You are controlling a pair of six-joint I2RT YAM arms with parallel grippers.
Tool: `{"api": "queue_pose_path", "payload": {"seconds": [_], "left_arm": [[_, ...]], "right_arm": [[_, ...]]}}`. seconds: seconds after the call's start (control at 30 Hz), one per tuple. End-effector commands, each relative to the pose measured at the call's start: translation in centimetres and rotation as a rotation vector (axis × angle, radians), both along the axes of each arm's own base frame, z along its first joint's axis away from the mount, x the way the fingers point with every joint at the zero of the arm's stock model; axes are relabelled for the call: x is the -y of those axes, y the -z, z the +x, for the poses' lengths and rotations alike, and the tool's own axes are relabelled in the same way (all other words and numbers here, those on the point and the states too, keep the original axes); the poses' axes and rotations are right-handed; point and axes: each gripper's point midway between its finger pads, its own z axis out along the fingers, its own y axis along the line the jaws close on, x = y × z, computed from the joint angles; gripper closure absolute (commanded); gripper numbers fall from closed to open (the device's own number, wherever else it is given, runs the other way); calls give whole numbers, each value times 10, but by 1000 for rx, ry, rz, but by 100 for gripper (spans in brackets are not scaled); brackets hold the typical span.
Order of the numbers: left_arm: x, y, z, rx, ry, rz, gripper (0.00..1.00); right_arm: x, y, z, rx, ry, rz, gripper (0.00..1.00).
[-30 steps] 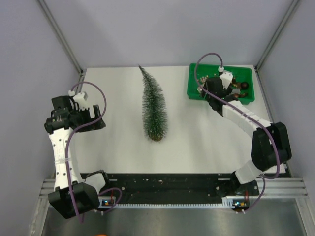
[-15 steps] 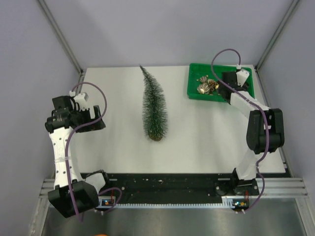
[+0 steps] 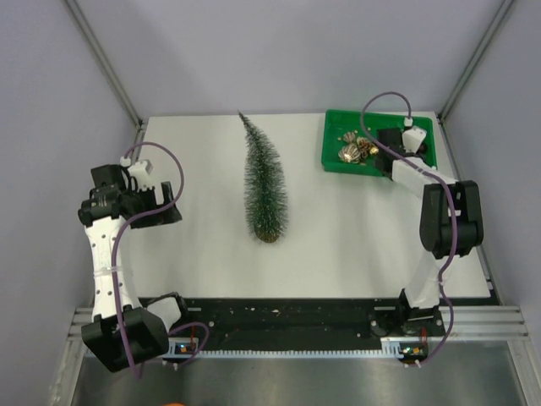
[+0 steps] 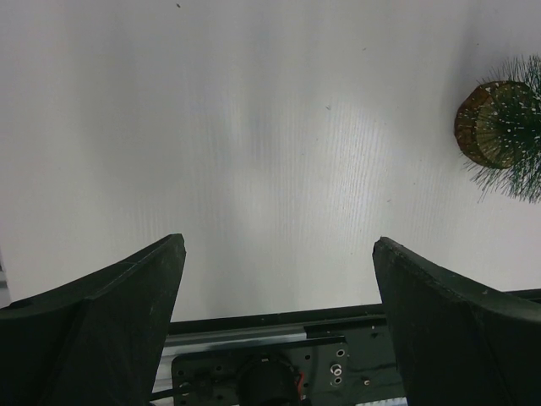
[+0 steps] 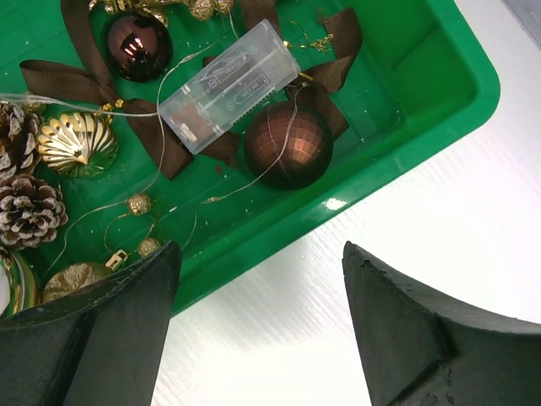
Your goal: Decorate the small christmas tree
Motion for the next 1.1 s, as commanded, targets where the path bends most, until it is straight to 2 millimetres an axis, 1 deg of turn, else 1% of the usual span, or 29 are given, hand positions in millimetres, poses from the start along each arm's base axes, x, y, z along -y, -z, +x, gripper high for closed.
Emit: {"api": "queue_pose_path", "payload": {"seconds": [0.0,0.17,0.27,0.37,0.5,0.6,0.67,0.73,0.87,0.93,1.0,1.07], "left_arm": [[-2,-1,0,28,14,18,1],[-1,-1,-1,33,18,16,1],[2,-1,-1,36,22,4,1],[4,-1,-2,42,24,-2,1],[4,2,-3,42,29,-1,1],[4,2,-3,43,32,-1,1],[6,1,-3,49,35,-4,1],[7,1,-4,49,38,-8,1],[8,0,-5,52,40,-15,1],[9,-1,-6,53,42,-13,1],[8,-2,-7,58,44,-4,1],[8,-3,-8,61,47,4,1]], "right_arm": [[4,0,-17,-5,26,14,24],[2,6,-34,-27,21,31,28],[-3,14,-50,-36,30,67,31],[-13,14,-69,-30,36,81,34],[-26,10,-95,4,45,111,39],[-40,11,-115,13,57,141,44],[-47,12,-130,26,90,159,47],[-59,12,-141,51,105,185,48],[-73,8,-155,91,175,249,47],[-78,2,-156,98,189,274,41],[-83,-11,-153,117,184,300,36],[-86,-30,-148,151,165,321,33]]}}
